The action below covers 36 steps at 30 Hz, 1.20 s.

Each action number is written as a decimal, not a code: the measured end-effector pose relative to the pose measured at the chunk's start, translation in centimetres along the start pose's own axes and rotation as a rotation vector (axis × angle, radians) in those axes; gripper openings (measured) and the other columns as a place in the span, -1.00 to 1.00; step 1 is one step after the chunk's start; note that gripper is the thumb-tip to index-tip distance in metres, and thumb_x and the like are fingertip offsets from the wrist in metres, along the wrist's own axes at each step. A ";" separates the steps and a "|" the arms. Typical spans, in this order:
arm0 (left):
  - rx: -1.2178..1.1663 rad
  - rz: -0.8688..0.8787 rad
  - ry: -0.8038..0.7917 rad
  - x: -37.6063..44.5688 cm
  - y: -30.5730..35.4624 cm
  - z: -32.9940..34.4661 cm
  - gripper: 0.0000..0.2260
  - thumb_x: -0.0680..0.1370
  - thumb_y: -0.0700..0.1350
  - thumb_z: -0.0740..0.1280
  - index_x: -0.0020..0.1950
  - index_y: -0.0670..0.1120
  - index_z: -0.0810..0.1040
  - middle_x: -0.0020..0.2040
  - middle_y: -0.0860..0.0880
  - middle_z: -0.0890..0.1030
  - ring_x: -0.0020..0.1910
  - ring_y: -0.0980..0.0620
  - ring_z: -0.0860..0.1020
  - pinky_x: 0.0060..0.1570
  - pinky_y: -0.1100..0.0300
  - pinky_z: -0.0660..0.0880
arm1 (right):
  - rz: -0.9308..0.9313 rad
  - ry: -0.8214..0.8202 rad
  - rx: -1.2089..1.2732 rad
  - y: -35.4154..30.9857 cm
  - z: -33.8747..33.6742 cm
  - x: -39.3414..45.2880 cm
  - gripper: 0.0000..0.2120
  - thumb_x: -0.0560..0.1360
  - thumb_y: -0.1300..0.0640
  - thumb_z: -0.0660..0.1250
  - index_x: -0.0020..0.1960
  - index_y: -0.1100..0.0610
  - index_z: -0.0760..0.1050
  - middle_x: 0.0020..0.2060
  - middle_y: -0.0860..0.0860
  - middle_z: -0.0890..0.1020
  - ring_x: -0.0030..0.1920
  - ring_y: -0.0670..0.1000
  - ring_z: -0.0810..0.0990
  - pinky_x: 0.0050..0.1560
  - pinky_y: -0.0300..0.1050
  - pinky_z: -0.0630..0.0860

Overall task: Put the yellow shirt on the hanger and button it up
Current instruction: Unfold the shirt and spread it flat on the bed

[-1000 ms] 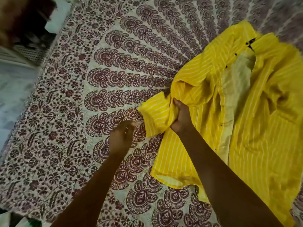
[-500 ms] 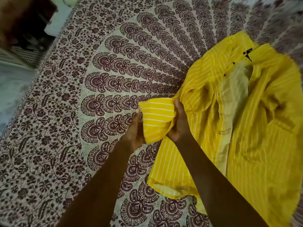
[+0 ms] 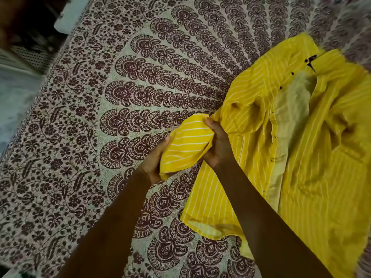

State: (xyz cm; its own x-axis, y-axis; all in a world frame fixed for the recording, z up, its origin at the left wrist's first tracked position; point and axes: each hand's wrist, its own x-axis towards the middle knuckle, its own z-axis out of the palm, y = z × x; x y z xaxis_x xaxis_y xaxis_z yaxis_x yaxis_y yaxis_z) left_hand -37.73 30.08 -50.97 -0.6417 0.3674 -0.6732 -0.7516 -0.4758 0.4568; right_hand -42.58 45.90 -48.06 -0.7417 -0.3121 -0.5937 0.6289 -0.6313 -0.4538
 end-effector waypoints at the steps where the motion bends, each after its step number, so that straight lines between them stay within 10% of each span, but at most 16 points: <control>1: 0.051 0.021 0.062 -0.2 0.6 -0.4 -0.19 0.02 0.25 0.57 0.18 -0.06 0.51 -0.13 -0.06 0.69 -0.26 0.00 0.65 -0.36 0.21 0.56 | -0.007 0.024 -0.047 0.1 -0.1 0.1 -0.68 0.36 0.12 0.36 0.09 0.18 0.50 -0.06 0.13 0.64 -0.02 0.11 0.62 0.02 0.03 0.55; 5: 0.082 0.257 0.436 -0.8 2.7 -2.1 -0.63 0.41 -0.02 0.43 0.17 -0.10 0.51 -0.04 -0.06 0.66 -0.09 -0.03 0.63 -0.10 0.09 0.55 | -0.178 0.328 -0.258 0.6 -0.8 1.4 -0.82 0.38 0.24 0.33 -0.05 0.08 0.43 -0.19 0.01 0.59 -0.30 -0.07 0.53 -0.47 -0.31 0.42; 9: 0.519 0.632 0.752 -1.8 3.7 -4.0 -0.83 0.44 0.02 0.40 -0.18 -0.06 0.53 -0.24 -0.06 0.61 -0.22 -0.05 0.60 -0.19 0.05 0.56 | -0.361 0.759 -0.395 0.3 -0.9 3.5 -0.64 0.33 0.15 0.31 0.12 0.03 0.40 -0.05 0.14 0.62 -0.14 0.12 0.57 -0.11 0.07 0.53; 15: 0.599 0.835 1.025 -3.3 4.2 -6.7 -0.88 0.51 -0.08 0.36 -0.20 -0.02 0.46 -0.32 0.06 0.50 -0.33 0.08 0.49 -0.21 0.04 0.49 | -0.114 0.480 -0.308 -0.7 0.4 5.0 -0.56 0.57 -0.07 0.16 0.37 0.10 0.29 0.15 0.07 0.46 0.22 0.14 0.49 0.21 0.05 0.39; 20: 0.597 0.766 1.131 -3.7 4.8 -8.7 -0.75 0.46 -0.03 0.42 -0.32 -0.05 0.41 -0.40 0.03 0.44 -0.40 0.02 0.42 -0.28 0.08 0.42 | 0.020 0.399 -0.289 -1.0 1.6 6.7 -0.65 0.52 -0.17 0.22 0.14 0.06 0.43 0.20 0.13 0.54 0.21 0.14 0.50 0.23 0.08 0.44; 25: 0.560 0.786 1.191 -4.1 6.3 -10.0 -0.70 0.46 0.06 0.38 -0.38 0.02 0.36 -0.42 0.02 0.40 -0.38 0.02 0.39 -0.29 0.13 0.36 | -0.054 0.548 -0.228 -1.0 1.6 8.2 -0.60 0.54 0.07 0.29 0.32 0.22 0.36 0.16 0.22 0.53 -0.19 0.07 0.53 -0.10 0.06 0.51; 30: 0.582 0.710 1.320 -3.0 7.2 -11.4 -0.65 0.48 0.01 0.37 -0.12 -0.32 0.52 -0.19 -0.29 0.58 -0.23 -0.03 0.47 -0.24 0.11 0.37 | -0.162 0.674 -0.250 -1.2 -0.6 7.8 -0.70 0.55 0.26 0.19 0.27 0.27 0.36 -0.22 0.08 0.47 -0.33 0.01 0.47 -0.17 0.01 0.46; 36: 0.632 0.341 1.302 -2.0 6.5 -13.3 -0.49 0.38 0.04 0.45 0.12 -0.33 0.50 0.08 -0.35 0.57 0.07 -0.29 0.56 0.06 -0.17 0.51 | -0.131 0.710 -0.206 0.4 -2.7 6.8 -0.85 0.57 0.33 0.13 0.09 0.29 0.42 -0.05 0.29 0.55 0.22 0.31 0.49 0.07 0.13 0.50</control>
State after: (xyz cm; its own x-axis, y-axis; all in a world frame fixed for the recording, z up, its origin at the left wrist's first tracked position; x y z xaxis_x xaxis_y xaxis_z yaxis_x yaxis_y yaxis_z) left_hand -39.27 15.57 -54.38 -0.4688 -0.8052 -0.3630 -0.7558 0.1530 0.6367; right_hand -46.78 45.46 -54.12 -0.5286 0.3338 -0.7805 0.6282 -0.4646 -0.6241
